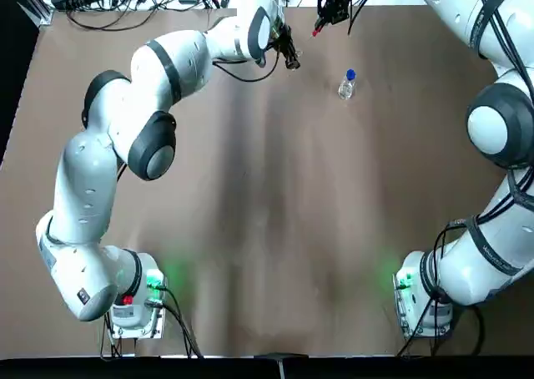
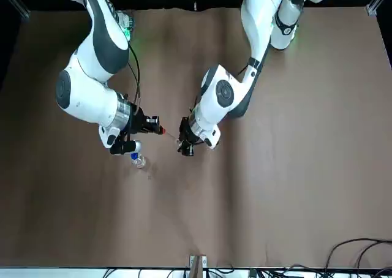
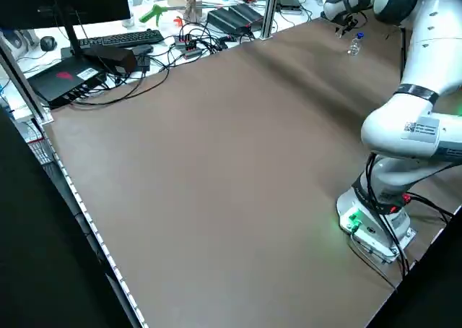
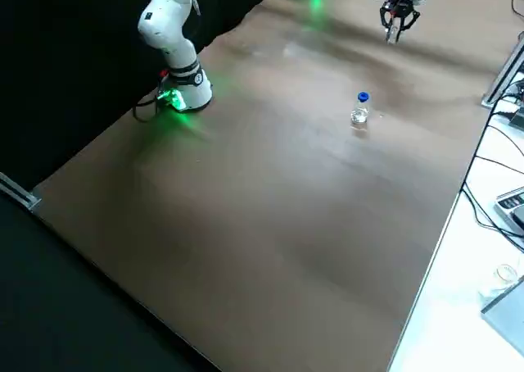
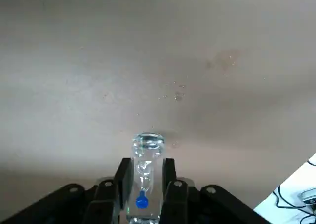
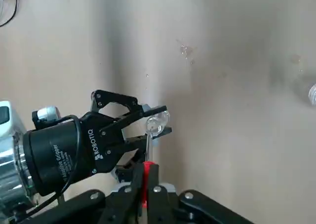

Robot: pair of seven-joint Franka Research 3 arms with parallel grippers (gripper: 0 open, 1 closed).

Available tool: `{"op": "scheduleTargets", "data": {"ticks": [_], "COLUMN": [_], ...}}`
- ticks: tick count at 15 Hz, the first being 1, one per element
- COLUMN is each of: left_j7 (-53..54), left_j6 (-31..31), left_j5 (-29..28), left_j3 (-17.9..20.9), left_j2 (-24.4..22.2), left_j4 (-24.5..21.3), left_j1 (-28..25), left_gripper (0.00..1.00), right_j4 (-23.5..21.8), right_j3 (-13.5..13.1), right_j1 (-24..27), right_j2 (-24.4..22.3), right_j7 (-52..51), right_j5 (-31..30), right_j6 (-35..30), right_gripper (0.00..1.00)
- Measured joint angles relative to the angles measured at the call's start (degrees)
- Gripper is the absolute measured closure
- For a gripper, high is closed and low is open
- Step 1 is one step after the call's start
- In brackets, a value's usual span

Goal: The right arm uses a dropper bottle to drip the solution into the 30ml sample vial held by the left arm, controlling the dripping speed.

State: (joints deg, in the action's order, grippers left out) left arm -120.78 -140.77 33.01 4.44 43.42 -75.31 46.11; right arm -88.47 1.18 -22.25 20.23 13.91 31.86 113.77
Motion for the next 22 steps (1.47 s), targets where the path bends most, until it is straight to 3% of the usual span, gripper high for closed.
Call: {"op": "scheduleTargets", "data": {"ticks": [14,20,22], "left_j7": [0.00,0.48,2.70], "left_j6": [-0.17,-0.27,-0.27], "left_j5": [0.00,0.00,0.00], "left_j3": [0.28,-0.04,-2.09], "left_j2": [0.00,0.00,0.00], "left_j4": [0.14,0.17,0.17], "left_j1": [-0.40,-3.57,-5.96], "left_gripper": [0.68,0.67,0.67], "right_j4": [0.24,0.17,0.13], "right_j3": [-1.15,-1.38,-1.67], "right_j1": [2.61,5.59,7.32], "right_j2": [-1.13,-1.95,-1.94], "right_j7": [0.02,0.00,-0.01], "right_j5": [0.00,-0.11,-4.28], "right_j6": [-1.89,-3.30,-5.62], "right_gripper": [0.94,0.94,0.94]}}
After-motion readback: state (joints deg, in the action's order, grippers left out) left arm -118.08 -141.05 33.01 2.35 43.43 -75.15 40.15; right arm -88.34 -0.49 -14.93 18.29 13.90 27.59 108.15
